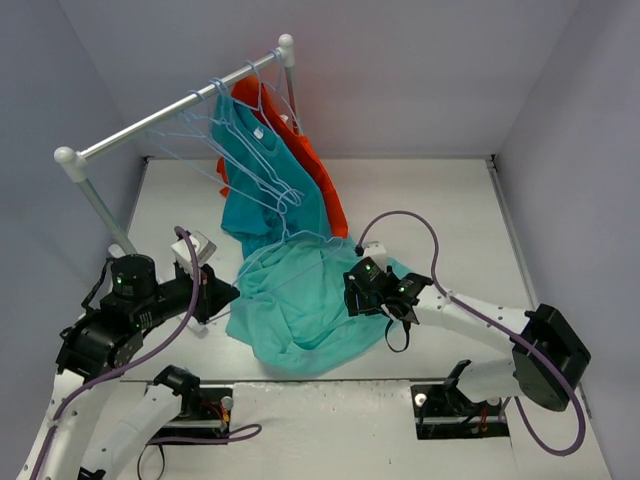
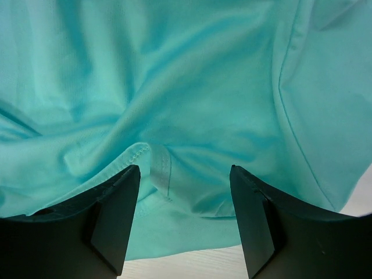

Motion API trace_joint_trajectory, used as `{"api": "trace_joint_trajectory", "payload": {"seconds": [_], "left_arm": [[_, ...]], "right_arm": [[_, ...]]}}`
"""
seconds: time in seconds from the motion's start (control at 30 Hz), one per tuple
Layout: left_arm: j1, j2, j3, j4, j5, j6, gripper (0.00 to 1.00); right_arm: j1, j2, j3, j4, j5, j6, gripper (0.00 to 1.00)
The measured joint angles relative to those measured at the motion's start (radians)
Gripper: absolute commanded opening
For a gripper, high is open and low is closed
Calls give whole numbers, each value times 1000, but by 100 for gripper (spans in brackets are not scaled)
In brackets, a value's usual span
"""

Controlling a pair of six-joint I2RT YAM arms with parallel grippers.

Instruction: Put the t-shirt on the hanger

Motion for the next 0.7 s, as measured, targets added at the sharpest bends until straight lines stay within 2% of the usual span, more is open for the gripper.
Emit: {"api": "trace_joint_trajectory", "payload": {"seconds": [0.7], "left_arm": [[0,12,0,4,2,0,0]], "right_arm": [[43,89,-15,-7,27,69,60]]}}
